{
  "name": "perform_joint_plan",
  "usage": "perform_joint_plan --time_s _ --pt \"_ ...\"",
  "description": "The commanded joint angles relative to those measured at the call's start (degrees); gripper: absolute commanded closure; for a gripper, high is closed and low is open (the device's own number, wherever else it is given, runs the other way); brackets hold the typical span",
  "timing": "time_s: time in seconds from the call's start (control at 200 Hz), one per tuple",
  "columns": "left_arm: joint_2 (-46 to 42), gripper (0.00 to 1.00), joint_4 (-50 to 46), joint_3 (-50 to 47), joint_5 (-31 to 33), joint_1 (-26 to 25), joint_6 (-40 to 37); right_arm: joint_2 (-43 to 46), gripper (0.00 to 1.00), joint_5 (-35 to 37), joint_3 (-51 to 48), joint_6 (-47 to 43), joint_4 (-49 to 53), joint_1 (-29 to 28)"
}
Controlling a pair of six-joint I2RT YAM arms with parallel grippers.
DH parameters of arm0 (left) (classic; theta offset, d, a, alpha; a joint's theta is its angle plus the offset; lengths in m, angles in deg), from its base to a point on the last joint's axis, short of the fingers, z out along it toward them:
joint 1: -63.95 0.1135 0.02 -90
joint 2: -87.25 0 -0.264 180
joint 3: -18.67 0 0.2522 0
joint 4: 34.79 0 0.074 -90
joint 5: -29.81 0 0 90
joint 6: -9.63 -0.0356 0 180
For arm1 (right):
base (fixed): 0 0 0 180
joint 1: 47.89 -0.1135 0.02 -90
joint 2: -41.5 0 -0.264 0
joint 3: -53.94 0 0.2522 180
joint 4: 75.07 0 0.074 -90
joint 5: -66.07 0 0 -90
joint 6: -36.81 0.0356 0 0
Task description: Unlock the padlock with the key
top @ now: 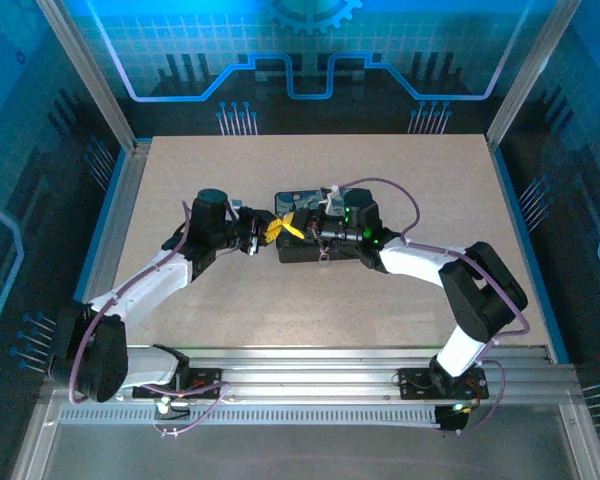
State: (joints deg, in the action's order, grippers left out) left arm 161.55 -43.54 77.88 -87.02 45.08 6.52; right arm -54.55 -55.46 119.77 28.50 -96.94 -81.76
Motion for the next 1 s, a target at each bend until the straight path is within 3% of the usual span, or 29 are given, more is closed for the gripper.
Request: perform_joint_plan --time_s 0.0,0.13,0.325,0.535,0.705,0.995 --pt "-1.17 0.82 -0.75 -0.78 0.65 -0.20 -1.03 -0.71 0.98 -0.34 0.22 1.19 -3.64 -0.94" --pt "-1.25 0.86 -1.05 -0.82 0.89 -0.05 -1.43 -1.15 0.98 -0.82 0.22 1.85 -4.18 -1.11" --pt "-1.78 1.00 -2.50 -0.19 1.38 0.15 -3.90 -1.67 0.97 -1.26 0.22 2.16 -3.88 -1.27" --pt "-2.41 1.00 -2.81 0.01 1.48 0.77 -5.83 -1.76 0.94 -1.55 0.13 2.18 -3.56 -1.27" --pt "-2.56 1.00 -4.76 1.95 0.90 1.03 -10.66 -0.85 0.71 -2.08 -0.42 0.53 -1.12 -0.47" --pt "-1.15 1.00 -15.94 8.52 -2.46 1.83 -26.39 8.78 0.56 -0.58 -2.21 -14.68 17.26 3.92"
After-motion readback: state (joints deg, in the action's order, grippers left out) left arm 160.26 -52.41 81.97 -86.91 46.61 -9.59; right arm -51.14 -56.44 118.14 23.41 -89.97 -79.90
